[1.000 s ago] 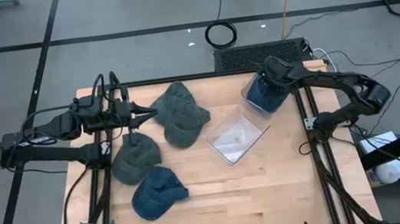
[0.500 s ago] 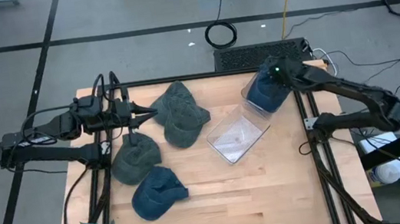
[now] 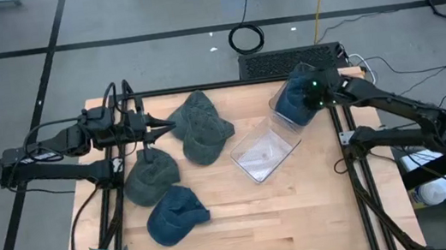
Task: Pick & Place hat
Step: Put the right blue cap into the top transparent bin
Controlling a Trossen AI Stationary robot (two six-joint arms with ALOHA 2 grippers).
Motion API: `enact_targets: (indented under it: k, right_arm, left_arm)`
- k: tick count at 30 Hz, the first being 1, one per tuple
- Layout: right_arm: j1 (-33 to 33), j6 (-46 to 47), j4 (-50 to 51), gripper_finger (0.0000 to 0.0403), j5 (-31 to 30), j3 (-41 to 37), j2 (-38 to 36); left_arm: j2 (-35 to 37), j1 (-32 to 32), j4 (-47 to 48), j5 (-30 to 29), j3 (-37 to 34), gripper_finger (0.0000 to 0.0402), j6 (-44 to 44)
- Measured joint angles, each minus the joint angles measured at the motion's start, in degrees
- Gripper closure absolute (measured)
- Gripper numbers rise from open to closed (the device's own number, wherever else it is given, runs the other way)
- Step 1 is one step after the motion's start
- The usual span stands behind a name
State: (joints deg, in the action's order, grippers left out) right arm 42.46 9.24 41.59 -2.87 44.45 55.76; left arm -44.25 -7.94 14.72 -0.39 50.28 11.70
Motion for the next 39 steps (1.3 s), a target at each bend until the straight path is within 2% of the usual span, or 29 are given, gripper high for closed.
enact_targets:
  k: [4,8,10,23,31,36,39]
  right_arm:
    - [-4.09,1.59,-0.84,0.0403,-1.48,0.00,2.15]
    - [-6.93,2.09,-2.37,0.0403,-10.89,0.00,4.97]
    - [-7.09,2.10,-2.39,0.0403,-12.15,0.00,6.94]
    - [-6.47,2.51,-1.95,0.0403,-13.35,0.31,21.67]
    - [-4.91,2.77,-2.37,0.0403,-12.99,0.17,23.44]
    - [-3.68,3.27,-2.38,0.0403,-9.40,0.17,23.46]
    - [-3.74,2.53,-2.35,0.0403,-9.29,0.11,23.29]
  left_arm:
    - [0.02,0.00,0.02,-0.01,0.00,0.0360,0.00]
    - [0.00,-0.01,0.00,0.01,0.00,0.0360,-0.07]
    - [0.01,-0.01,0.02,0.00,0.00,0.0360,-0.02]
    - [0.02,0.00,0.00,0.01,0.00,0.0360,-0.08]
    - [0.01,-0.01,0.01,-0.01,0.00,0.0360,-0.02]
    - [0.02,0.00,0.02,-0.01,0.00,0.0360,-0.02]
    - [0.00,-0.02,0.02,0.01,0.00,0.0360,-0.02]
